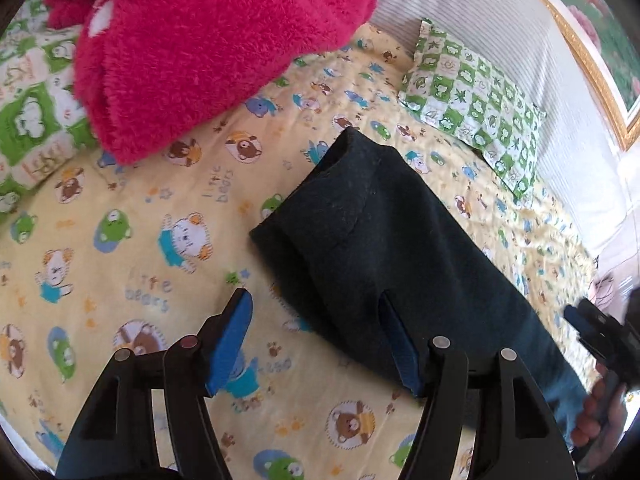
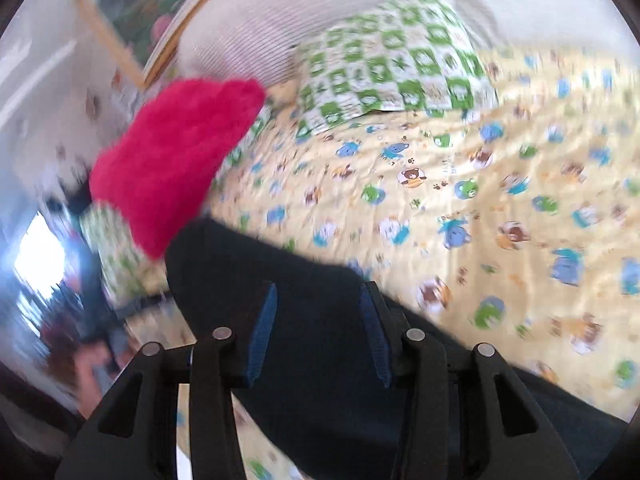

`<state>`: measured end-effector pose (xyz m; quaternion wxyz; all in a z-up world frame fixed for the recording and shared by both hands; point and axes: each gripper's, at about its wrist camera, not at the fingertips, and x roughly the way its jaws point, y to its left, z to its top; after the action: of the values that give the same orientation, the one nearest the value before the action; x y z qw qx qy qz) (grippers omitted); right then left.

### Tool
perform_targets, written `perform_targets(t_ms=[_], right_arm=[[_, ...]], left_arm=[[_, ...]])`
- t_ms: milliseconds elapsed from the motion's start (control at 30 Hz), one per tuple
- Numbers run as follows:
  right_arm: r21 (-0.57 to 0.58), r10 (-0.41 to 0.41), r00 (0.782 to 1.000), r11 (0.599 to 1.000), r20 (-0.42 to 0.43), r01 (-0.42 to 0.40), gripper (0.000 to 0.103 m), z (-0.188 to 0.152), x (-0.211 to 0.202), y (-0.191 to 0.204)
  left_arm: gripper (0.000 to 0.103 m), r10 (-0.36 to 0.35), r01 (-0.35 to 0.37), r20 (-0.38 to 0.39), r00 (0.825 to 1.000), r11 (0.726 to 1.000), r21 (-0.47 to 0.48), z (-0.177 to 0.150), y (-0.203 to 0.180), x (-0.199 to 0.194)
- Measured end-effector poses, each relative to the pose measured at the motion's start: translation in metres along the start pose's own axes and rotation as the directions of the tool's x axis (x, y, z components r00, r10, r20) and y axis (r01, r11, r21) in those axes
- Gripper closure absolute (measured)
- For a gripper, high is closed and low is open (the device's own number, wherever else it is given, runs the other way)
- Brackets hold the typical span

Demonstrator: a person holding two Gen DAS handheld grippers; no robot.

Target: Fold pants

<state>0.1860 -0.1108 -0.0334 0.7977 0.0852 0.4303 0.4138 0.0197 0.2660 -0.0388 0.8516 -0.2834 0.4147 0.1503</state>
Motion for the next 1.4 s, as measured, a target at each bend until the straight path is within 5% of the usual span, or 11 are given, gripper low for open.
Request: perform_targets(t_ms=[200, 467, 533, 600, 700, 867, 1033, 1133, 1267, 1400], right_arm=[[0.131, 0.050, 0.990, 0.991, -0.132, -0.033, 0.058, 0.031, 0.061, -0.030], [-0.007, 0.056, 0.948, 0.998, -0.314, -0.061, 0.063, 0.013, 0.109, -0.007], [-0.040, 0.049, 0.948, 0.997, -0.314, -0.065, 0.067, 0.007, 0.106, 0.000], [-0.085, 0.032, 0.953, 0.995, -0.301, -0.060, 0.081, 0.000, 0.100, 0.005], [-0.155, 0.017, 0.967, 0.986, -0.256, -0.058, 0.087, -0.005, 0.088, 0.016], [-0.248, -0.033, 0.999, 0.968, -0.041, 0.022, 0.088, 0.009, 0.053, 0.038], [-0.225, -0.064, 0.993, 0.974, -0.097, 0.041, 0.088, 0.003, 0.097, 0.029], [-0.197, -0.096, 0.989, 0.978, -0.110, 0.073, 0.078, -0.004, 0.114, 0.022], [-0.111, -0.075, 0.997, 0.991, -0.002, 0.074, 0.069, -0.001, 0.076, 0.014], [-0.065, -0.036, 0.996, 0.997, 0.078, 0.042, 0.069, -0.006, 0.025, 0.012]], left_arm=[[0.035, 0.011, -0.011, -0.015, 1.000, 1.000, 0.007, 0.012, -0.006, 0.015], [0.037, 0.042, -0.043, 0.026, 0.999, 0.998, 0.044, 0.018, -0.017, 0.030], [0.050, 0.042, -0.045, 0.047, 0.998, 0.997, 0.061, 0.016, -0.021, 0.029], [0.084, 0.013, -0.019, 0.067, 0.998, 0.996, 0.084, 0.014, -0.025, 0.023], [0.087, 0.009, -0.023, 0.131, 0.991, 0.994, 0.105, 0.009, -0.034, -0.005], [0.086, -0.058, 0.021, 0.283, 0.957, 0.991, 0.133, -0.003, -0.041, -0.077], [0.085, 0.033, -0.055, 0.158, 0.987, 0.990, 0.132, -0.003, -0.021, -0.033], [0.072, 0.099, -0.115, 0.119, 0.988, 0.984, 0.137, -0.003, -0.010, -0.018], [0.047, 0.140, -0.160, 0.189, 0.972, 0.983, 0.094, -0.005, 0.005, -0.043], [0.047, 0.144, -0.161, 0.228, 0.963, 0.985, 0.057, -0.011, 0.009, -0.070]])
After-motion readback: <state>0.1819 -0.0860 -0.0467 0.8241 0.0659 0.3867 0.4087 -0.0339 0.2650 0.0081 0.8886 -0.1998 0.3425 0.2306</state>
